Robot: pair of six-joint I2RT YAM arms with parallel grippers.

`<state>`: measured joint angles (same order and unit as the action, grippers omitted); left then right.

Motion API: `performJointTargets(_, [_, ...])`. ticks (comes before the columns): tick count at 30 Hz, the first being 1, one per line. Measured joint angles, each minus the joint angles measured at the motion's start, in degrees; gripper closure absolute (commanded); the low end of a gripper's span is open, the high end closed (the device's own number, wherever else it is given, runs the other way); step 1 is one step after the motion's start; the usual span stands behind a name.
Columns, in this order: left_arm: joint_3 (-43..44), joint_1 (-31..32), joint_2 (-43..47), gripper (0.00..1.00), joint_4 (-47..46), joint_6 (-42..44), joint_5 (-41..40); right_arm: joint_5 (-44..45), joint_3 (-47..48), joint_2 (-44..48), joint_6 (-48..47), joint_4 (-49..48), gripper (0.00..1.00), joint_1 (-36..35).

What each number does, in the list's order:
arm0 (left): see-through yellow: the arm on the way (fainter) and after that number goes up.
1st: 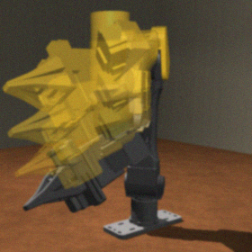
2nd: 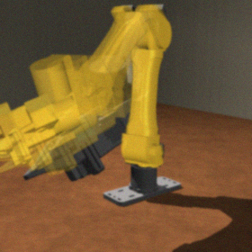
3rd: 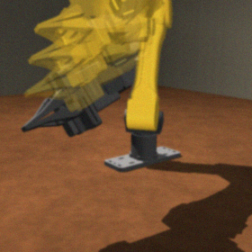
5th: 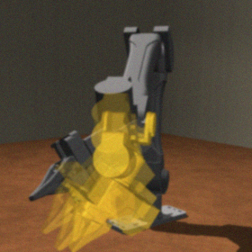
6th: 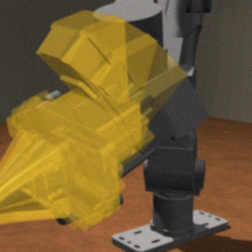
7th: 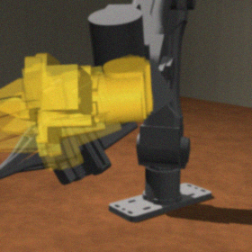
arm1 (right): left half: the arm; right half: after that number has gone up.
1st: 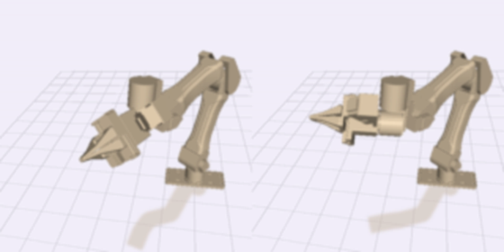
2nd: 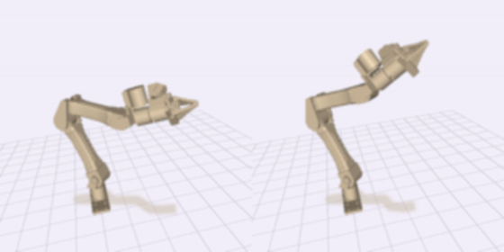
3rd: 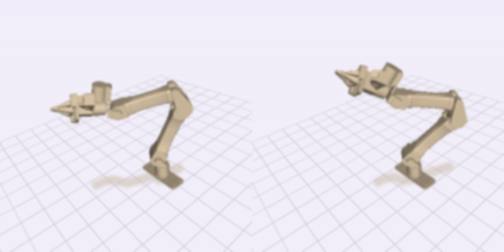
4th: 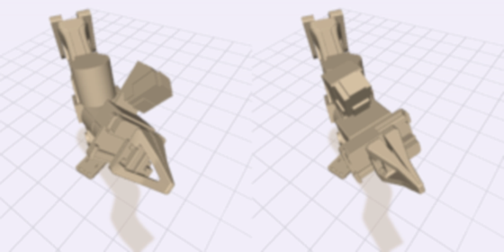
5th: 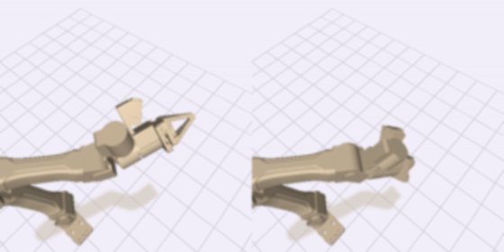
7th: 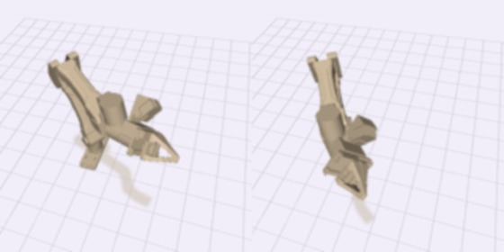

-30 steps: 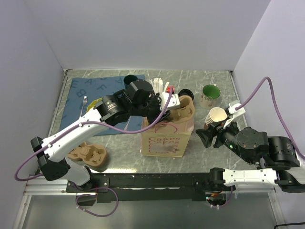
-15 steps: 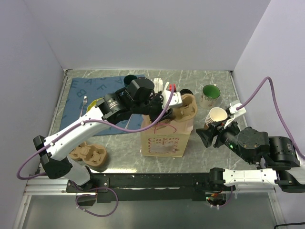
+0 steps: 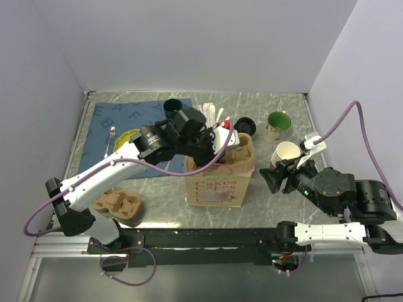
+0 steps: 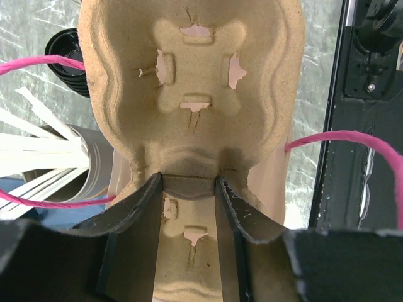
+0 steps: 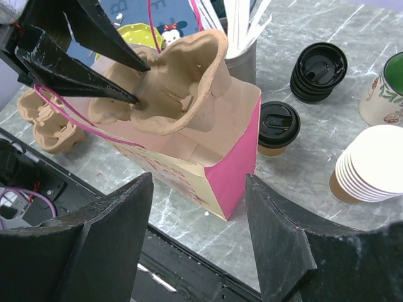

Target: Pack the takeout coffee

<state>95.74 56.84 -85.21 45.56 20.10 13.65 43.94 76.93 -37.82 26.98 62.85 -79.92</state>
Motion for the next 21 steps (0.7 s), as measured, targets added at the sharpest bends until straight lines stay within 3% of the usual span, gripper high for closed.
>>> performJointTargets(6, [0.0,0.0,0.0,0.61,1.7,0.7,-0.6,0.9,0.0,-0.4,1.4,0.0,0.33,0.0])
performJointTargets(12, [0.0,0.0,0.0,0.61,3.3,1.7,-1.6,6.7,6.8,-5.2,15.7,9.9,0.36,0.0])
performJointTargets(15, [0.0,0.0,0.0,0.61,3.5,1.7,-1.9,7.6,8.4,-6.6,17.6,11.3,0.36,0.5])
performJointTargets(19, [0.0,0.0,0.0,0.62,3.7,1.7,-2.1,4.9,8.5,-8.5,16.0,11.2,0.35,6.0])
performJointTargets(21, [0.0,0.0,0.0,0.62,3.7,1.7,-2.1,0.5,8.5,-9.7,13.7,9.9,0.36,12.7])
